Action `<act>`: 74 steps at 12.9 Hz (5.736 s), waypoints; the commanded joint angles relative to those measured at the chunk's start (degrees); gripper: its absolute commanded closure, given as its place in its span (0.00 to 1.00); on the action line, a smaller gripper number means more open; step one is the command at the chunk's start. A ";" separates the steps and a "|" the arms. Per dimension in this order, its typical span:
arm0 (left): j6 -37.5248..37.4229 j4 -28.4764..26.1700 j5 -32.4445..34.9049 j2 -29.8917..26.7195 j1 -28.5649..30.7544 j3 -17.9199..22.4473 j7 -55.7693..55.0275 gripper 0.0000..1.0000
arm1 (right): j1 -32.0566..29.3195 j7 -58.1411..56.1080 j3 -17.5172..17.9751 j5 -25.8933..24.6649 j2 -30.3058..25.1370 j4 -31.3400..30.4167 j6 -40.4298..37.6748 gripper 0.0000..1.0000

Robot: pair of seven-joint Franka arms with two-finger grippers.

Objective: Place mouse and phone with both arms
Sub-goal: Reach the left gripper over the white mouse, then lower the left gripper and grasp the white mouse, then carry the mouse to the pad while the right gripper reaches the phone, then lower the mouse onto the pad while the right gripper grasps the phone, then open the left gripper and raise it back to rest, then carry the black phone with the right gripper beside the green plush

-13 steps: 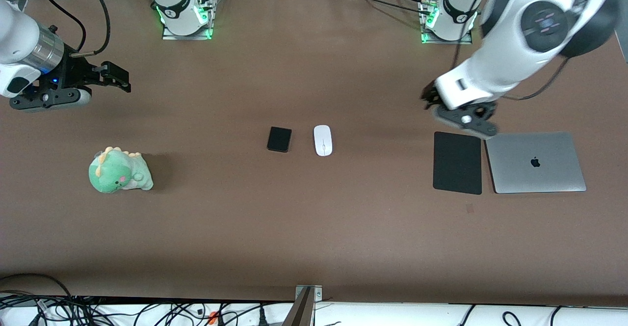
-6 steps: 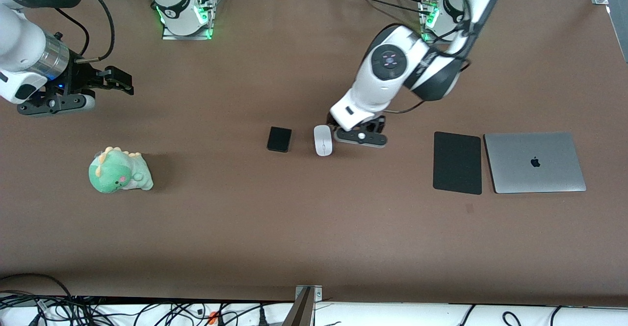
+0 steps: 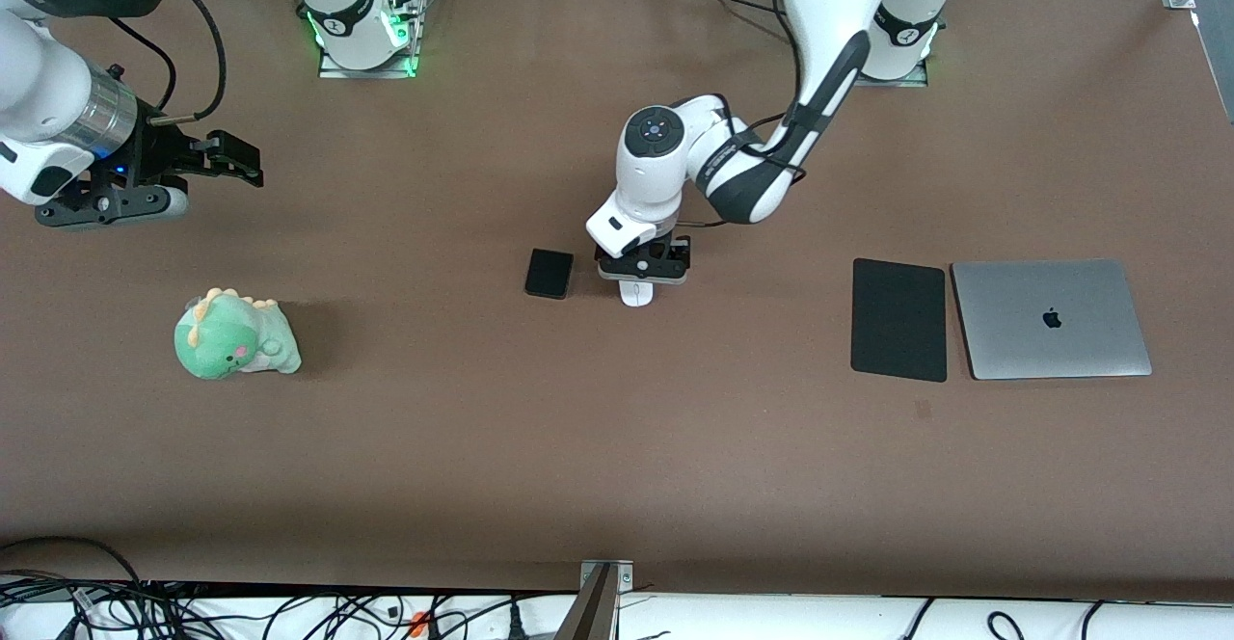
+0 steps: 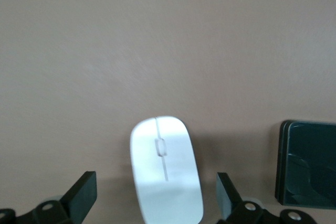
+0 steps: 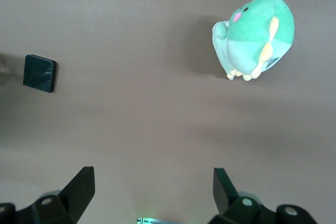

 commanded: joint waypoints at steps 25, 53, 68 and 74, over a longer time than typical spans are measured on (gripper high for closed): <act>-31.56 -6.10 -7.24 -25.68 20.39 1.65 33.98 0.84 | 16.45 30.56 1.04 0.49 13.28 -4.84 20.89 0.00; -31.37 -12.25 -11.64 -29.03 28.75 14.66 59.51 0.00 | 32.03 46.24 1.30 3.65 35.54 -4.57 46.41 0.00; -50.90 5.04 -11.82 -40.81 37.37 8.25 58.98 0.00 | 32.38 46.60 1.30 3.65 36.51 -5.19 47.38 0.44; -50.99 5.74 -11.91 -40.37 37.02 8.16 59.24 0.00 | 30.19 23.88 -8.96 3.92 29.57 -4.66 33.50 0.49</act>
